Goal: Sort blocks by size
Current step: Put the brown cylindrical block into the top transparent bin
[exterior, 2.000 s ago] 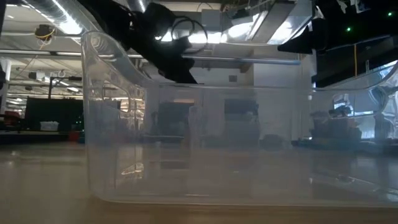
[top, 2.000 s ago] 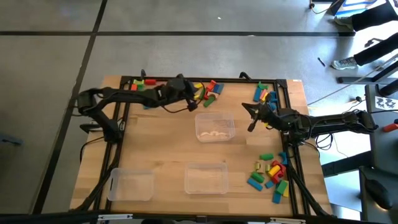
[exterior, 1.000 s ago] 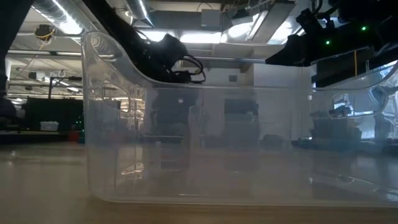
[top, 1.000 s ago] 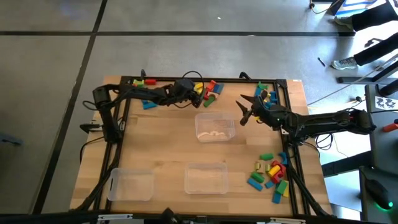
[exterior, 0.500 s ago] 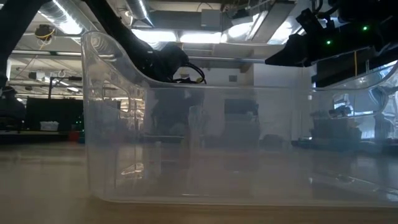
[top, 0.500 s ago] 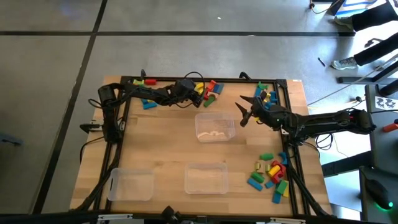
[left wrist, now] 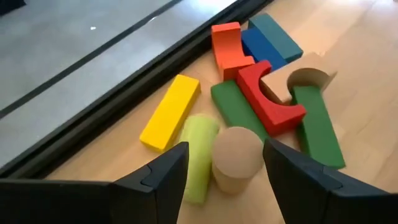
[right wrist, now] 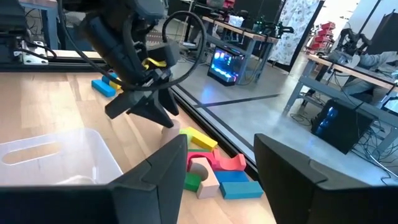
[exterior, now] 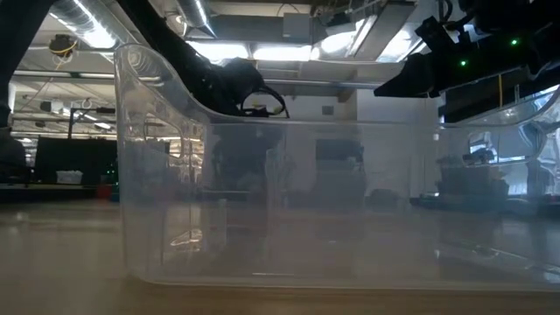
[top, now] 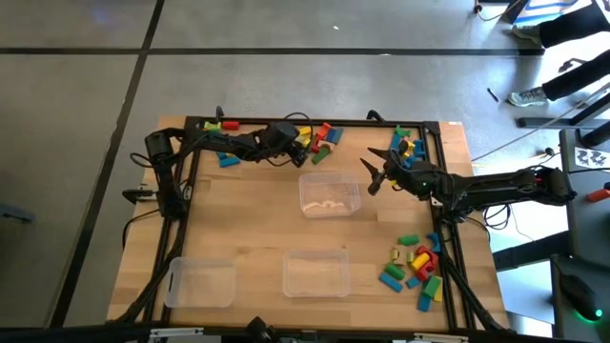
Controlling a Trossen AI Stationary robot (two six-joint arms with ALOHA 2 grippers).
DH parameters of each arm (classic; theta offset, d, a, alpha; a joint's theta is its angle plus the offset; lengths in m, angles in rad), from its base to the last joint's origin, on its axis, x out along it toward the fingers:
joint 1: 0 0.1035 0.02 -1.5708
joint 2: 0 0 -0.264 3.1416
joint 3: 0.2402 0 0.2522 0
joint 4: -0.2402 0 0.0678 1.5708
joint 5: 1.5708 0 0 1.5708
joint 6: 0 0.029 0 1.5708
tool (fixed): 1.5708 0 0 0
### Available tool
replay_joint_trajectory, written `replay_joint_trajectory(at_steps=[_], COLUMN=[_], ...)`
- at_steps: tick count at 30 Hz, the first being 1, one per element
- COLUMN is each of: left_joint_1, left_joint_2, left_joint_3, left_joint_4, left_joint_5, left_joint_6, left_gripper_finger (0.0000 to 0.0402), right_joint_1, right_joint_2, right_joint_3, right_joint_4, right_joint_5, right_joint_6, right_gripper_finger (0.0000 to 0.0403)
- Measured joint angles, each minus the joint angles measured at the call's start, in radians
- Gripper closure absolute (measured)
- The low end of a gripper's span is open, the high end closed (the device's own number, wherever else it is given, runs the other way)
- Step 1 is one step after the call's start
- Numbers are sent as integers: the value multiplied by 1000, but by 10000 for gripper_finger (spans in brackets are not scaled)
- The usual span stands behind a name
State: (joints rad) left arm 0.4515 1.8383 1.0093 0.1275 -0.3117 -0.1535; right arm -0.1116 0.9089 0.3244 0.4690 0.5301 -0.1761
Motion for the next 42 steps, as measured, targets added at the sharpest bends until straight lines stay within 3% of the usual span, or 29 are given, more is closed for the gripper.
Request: replay_joint_trajectory(at_steps=[8, 12, 23, 33, 42], left_joint_1=[10, 30, 28, 40, 9], left_joint_2=[0, 0, 62, 63, 8], left_joint_3=[0, 0, 0, 0, 0], left_joint_4=[29, 30, 52, 62, 61], left_joint_5=[1, 89, 141, 141, 136], left_joint_6=[54, 63, 134, 195, 238], left_gripper_finger=[199, 199, 200, 278, 275], right_joint_1=[0, 0, 0, 0, 0], right_joint_2=[0, 0, 0, 0, 0], right_joint_3=[0, 0, 0, 0, 0], right_joint_4=[0, 1, 0, 0, 0], right_joint_5=[-4, -26, -26, -26, -26], right_joint_6=[0, 0, 0, -5, -12], right_gripper_finger=[216, 216, 216, 217, 217])
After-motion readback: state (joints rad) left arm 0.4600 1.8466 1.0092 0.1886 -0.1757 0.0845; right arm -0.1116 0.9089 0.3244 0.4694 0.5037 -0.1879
